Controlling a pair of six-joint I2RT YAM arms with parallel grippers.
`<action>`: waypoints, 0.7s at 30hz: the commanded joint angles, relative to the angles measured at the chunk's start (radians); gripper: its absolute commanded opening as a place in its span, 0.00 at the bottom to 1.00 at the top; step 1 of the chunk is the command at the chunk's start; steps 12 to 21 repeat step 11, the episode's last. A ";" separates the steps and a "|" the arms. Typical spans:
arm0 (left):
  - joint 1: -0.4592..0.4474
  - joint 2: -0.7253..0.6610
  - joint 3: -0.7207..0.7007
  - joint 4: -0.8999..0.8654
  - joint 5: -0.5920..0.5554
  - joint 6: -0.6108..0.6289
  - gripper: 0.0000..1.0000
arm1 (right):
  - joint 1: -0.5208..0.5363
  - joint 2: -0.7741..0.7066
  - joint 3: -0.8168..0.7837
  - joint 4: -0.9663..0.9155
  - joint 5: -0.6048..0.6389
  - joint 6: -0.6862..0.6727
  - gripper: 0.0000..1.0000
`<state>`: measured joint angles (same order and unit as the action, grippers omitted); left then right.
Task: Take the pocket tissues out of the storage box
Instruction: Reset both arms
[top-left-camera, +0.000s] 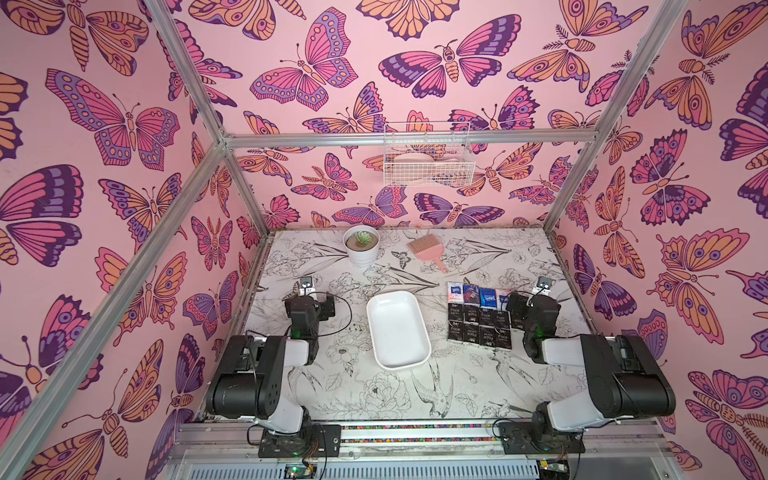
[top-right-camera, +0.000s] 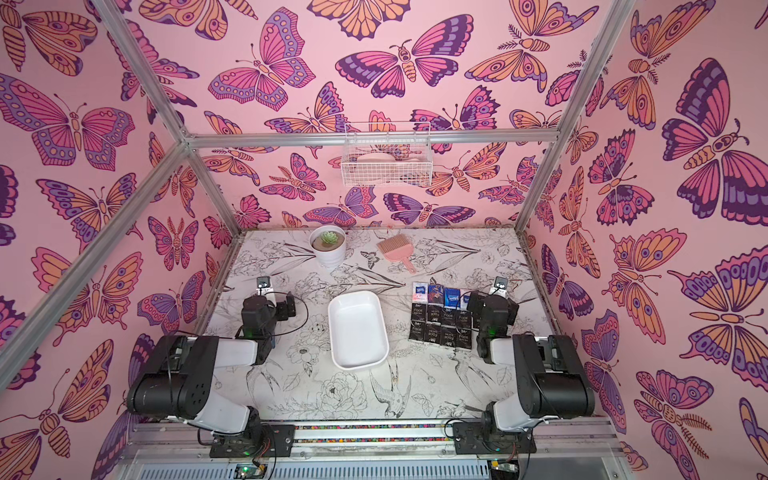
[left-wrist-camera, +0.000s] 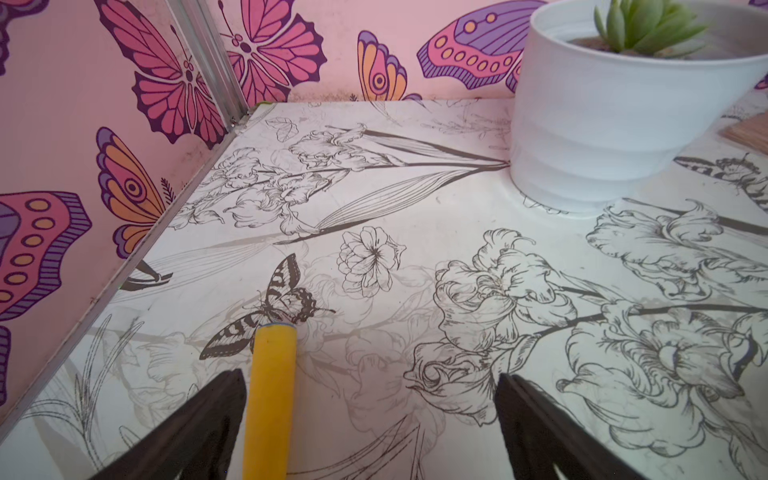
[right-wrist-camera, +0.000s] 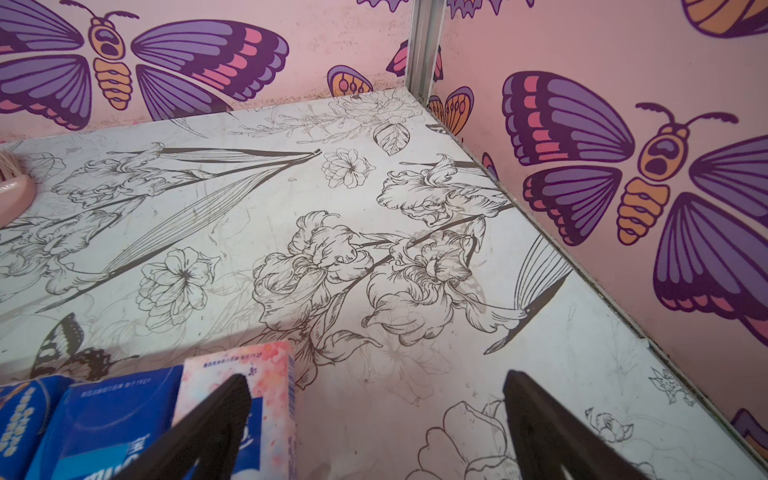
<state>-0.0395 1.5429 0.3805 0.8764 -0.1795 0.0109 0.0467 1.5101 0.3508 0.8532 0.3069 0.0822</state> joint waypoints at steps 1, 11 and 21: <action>-0.001 0.007 -0.015 0.042 0.010 -0.009 1.00 | -0.001 -0.011 0.019 0.013 0.015 0.019 0.99; -0.002 0.006 -0.015 0.044 0.011 -0.010 1.00 | 0.001 -0.010 0.019 0.014 0.024 0.017 0.99; -0.002 0.006 -0.015 0.044 0.011 -0.010 1.00 | 0.001 -0.010 0.019 0.014 0.024 0.017 0.99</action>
